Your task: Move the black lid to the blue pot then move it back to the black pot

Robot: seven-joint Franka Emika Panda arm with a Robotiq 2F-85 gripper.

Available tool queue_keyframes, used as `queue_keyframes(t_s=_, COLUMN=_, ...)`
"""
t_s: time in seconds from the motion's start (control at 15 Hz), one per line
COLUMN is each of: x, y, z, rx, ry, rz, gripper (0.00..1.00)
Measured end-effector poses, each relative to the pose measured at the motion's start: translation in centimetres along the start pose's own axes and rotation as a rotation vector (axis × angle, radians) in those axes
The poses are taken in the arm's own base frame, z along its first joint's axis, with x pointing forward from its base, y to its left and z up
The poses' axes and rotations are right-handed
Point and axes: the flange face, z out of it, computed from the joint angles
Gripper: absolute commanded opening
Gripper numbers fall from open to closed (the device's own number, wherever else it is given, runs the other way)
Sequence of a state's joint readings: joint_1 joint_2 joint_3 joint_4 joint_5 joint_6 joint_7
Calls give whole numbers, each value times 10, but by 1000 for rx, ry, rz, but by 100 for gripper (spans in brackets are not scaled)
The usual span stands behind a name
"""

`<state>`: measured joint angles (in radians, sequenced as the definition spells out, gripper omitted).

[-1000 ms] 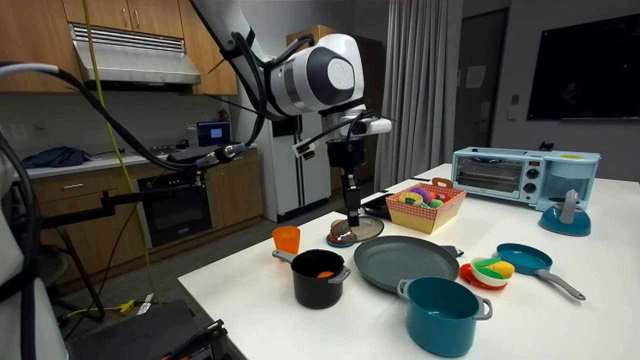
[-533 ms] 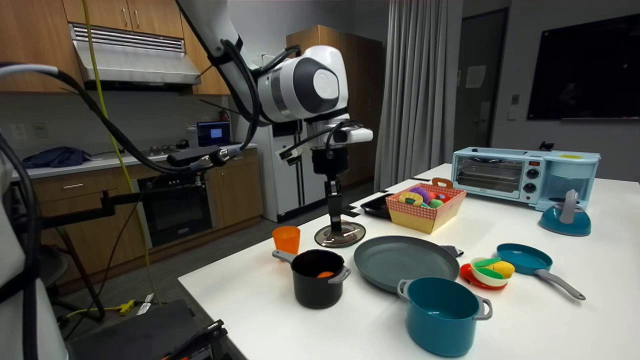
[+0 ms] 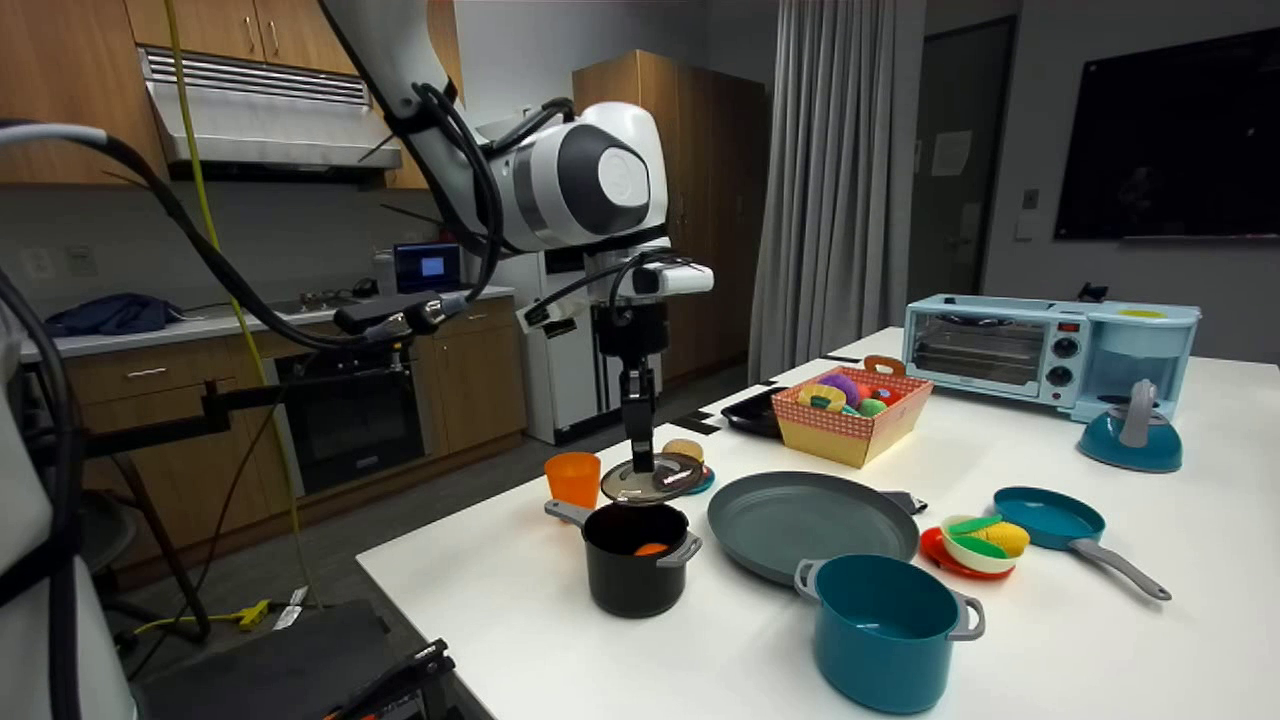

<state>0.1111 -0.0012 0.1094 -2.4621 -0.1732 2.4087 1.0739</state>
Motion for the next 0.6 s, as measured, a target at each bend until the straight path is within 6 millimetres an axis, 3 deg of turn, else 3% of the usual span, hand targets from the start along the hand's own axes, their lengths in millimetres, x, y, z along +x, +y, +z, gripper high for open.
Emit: queue_keyframes(t_s=0.6, x=-28, y=20, z=5, rx=-7, ry=-15, rz=42, gripper=4)
